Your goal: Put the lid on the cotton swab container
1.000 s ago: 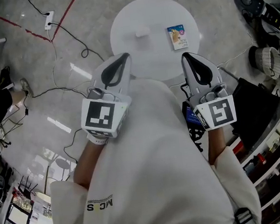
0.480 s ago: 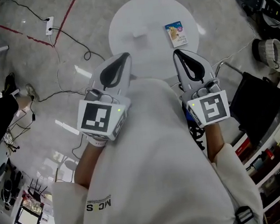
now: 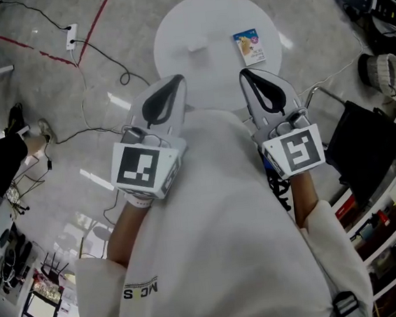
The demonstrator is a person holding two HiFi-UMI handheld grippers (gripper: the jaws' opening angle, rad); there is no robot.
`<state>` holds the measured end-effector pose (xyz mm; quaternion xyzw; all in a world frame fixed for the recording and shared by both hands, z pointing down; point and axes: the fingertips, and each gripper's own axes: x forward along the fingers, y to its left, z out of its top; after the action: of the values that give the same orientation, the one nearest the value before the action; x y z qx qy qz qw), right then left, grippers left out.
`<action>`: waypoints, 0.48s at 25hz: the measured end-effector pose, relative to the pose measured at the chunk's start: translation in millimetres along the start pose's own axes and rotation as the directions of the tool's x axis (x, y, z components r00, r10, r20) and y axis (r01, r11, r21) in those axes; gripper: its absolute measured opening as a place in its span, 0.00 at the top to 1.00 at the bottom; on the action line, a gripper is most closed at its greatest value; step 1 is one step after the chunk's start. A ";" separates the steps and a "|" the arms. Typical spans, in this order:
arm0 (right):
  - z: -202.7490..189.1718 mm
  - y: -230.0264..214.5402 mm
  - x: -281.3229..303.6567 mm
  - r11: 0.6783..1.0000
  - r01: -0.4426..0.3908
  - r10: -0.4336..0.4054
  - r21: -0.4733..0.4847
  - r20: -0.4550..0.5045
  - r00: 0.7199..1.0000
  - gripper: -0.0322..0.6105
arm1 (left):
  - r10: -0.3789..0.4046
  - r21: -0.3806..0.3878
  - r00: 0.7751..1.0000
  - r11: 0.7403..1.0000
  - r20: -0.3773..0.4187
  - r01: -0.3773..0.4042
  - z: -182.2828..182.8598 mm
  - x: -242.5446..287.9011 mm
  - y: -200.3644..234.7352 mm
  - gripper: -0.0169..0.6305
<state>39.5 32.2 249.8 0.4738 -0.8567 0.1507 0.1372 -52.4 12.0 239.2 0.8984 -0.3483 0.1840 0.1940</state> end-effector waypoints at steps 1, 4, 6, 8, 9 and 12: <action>-0.3 0.7 -0.4 1.000 -0.002 0.002 0.001 0.001 1.000 0.97 | -0.001 0.002 1.000 1.000 0.005 0.001 0.3 -0.1 -1.0 0.97; -2.0 1.5 0.2 1.000 -0.002 0.002 0.003 0.003 1.000 0.97 | -0.004 0.007 1.000 1.000 0.013 0.003 -0.2 0.0 -0.7 0.97; -2.2 0.5 0.8 1.000 0.001 -0.001 0.006 0.002 1.000 0.97 | -0.005 0.002 1.000 1.000 0.010 0.005 0.0 0.5 0.7 0.97; -2.1 -1.1 1.6 1.000 0.006 -0.006 0.010 0.002 1.000 0.97 | -0.008 0.004 1.000 1.000 0.013 0.008 1.7 1.1 1.6 0.97; -2.3 -1.8 2.2 1.000 0.007 -0.007 0.012 0.002 1.000 0.97 | -0.008 0.005 1.000 1.000 0.014 0.008 2.1 1.3 1.9 0.97; -3.7 -2.6 4.3 1.000 0.011 -0.011 0.012 0.003 1.000 0.97 | -0.008 0.006 1.000 1.000 0.013 0.008 0.5 1.3 3.2 0.97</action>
<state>39.8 29.0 255.2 0.4796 -0.8533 0.1546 0.1340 -53.7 8.9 240.0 0.9016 -0.3453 0.1785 0.1897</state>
